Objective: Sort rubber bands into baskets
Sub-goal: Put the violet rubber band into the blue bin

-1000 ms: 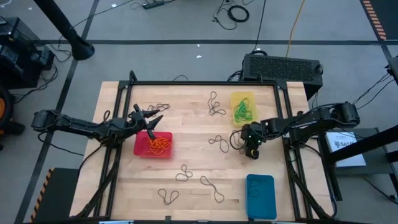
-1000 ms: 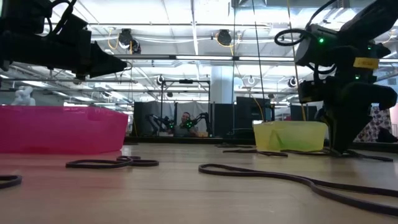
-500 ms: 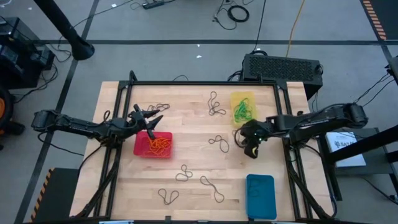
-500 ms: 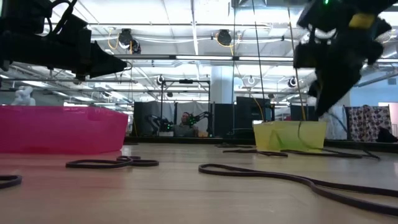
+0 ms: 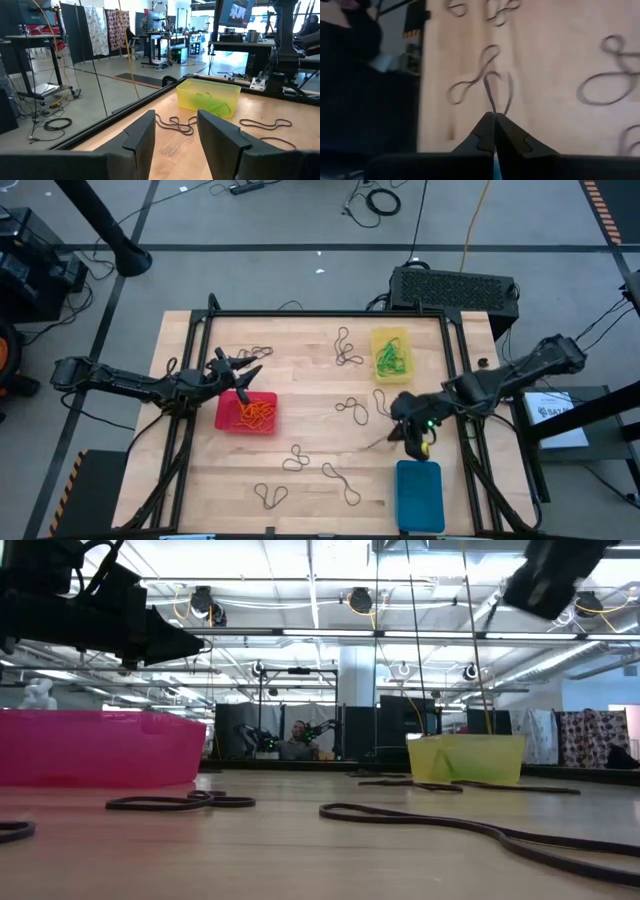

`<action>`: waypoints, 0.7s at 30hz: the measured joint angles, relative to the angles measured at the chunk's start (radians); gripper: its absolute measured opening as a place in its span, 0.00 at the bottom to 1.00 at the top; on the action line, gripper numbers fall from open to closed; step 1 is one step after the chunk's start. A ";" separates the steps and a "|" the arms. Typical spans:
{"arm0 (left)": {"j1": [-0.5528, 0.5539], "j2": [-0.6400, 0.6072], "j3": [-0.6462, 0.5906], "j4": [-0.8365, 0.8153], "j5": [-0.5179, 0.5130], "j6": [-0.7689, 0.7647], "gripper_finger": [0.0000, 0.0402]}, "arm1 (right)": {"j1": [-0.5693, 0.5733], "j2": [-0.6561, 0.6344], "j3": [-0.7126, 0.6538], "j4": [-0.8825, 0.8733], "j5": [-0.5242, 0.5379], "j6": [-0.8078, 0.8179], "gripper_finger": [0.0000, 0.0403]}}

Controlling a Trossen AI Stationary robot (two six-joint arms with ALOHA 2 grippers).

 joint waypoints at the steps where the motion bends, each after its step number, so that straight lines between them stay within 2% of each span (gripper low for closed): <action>1: 0.000 0.000 0.000 0.000 0.000 0.000 0.38 | 0.030 0.000 0.012 -0.009 0.010 0.035 0.00; 5: 0.000 0.000 0.000 0.000 0.000 0.000 0.38 | 0.160 0.000 0.045 -0.027 0.073 0.220 0.00; 9: 0.000 0.000 0.000 -0.001 0.000 0.000 0.38 | 0.272 0.006 0.048 -0.046 0.091 0.475 0.00; 13: 0.000 0.000 0.000 -0.001 0.000 0.001 0.38 | 0.364 0.042 0.048 -0.119 0.148 0.679 0.00; 21: 0.000 0.000 0.000 0.000 0.000 0.000 0.38 | 0.531 0.152 0.048 -0.142 0.177 0.912 0.00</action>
